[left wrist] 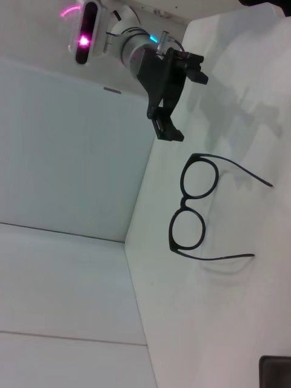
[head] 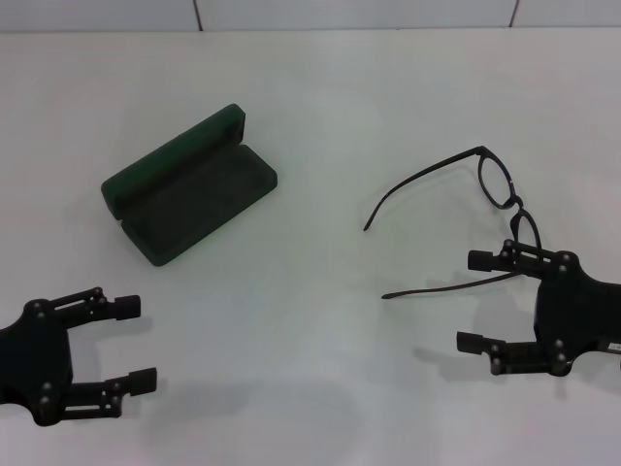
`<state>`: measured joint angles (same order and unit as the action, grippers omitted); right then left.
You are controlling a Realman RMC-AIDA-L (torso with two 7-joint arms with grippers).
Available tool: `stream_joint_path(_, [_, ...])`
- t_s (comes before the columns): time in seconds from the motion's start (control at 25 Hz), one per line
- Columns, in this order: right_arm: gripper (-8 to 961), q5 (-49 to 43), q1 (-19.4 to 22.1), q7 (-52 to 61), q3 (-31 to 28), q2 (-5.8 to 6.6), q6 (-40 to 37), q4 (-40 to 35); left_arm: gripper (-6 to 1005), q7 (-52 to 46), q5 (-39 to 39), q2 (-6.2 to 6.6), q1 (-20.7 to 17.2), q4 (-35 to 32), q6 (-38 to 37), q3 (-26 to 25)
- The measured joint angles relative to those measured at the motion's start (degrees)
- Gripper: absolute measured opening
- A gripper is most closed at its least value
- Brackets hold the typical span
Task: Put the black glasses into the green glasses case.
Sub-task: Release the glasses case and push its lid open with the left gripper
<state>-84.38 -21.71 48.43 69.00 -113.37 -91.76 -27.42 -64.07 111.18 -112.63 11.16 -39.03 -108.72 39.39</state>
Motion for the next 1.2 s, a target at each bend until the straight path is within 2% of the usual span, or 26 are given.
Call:
stream_joint_path(0.56, [872,-0.05,0.0,0.0,-0.44,-0.37,0.55,0.0,860,-1.74,-0.78,0.03,0.16,0.01,0.12,-0.18])
stream_joint_path(0.68, [873,-0.07,0.0,0.0,-0.44,-0.37,0.54,0.0,859,-10.3,-1.22,-0.08,1.48,0.02,0.81,-2.62])
stream_joint_path(0.72, [873,-0.08,0.0,0.0,-0.44,-0.38,0.48,0.0,859,-17.26,-1.01,0.02,3.08,0.01,1.11,-4.77])
stream_joint_path(0.96, [873,-0.09,0.0,0.0,-0.14,-0.53,0.06,0.01,859,-27.92,-0.64,0.81,6.45,-1.46,2.32,-5.1])
stream_joint_path(1.2, [873,-0.09,0.0,0.0,-0.01,-0.54,-0.12,0.03,858,-40.43,6.46,0.55,11.85,-9.11,8.9,-4.9])
